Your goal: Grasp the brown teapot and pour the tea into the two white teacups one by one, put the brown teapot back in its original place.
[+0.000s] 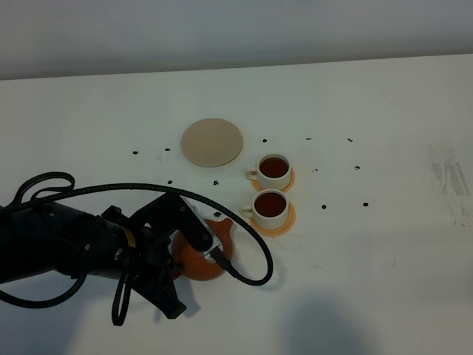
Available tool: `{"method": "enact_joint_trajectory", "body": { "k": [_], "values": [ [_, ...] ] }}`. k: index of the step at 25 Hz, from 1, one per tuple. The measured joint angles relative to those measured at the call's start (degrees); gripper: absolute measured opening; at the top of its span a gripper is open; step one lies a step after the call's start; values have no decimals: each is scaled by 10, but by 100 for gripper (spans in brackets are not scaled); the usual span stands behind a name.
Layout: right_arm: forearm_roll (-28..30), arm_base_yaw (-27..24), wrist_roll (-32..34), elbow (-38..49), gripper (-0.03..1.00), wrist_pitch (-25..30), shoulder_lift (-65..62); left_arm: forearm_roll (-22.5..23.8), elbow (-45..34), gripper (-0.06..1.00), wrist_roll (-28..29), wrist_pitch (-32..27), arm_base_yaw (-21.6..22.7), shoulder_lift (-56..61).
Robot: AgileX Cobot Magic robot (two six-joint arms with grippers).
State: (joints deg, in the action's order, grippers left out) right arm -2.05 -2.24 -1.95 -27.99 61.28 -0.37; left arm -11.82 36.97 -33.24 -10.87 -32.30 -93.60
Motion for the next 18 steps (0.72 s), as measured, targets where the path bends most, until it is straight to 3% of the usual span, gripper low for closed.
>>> {"method": "enact_joint_trajectory", "body": {
  "k": [9, 18],
  "values": [
    [0, 0, 0, 0, 51, 0, 0, -7, 13, 10, 0, -36, 5, 127],
    [0, 0, 0, 0, 51, 0, 0, 2, 110, 10, 25, -110, 99, 131]
  ]
}}
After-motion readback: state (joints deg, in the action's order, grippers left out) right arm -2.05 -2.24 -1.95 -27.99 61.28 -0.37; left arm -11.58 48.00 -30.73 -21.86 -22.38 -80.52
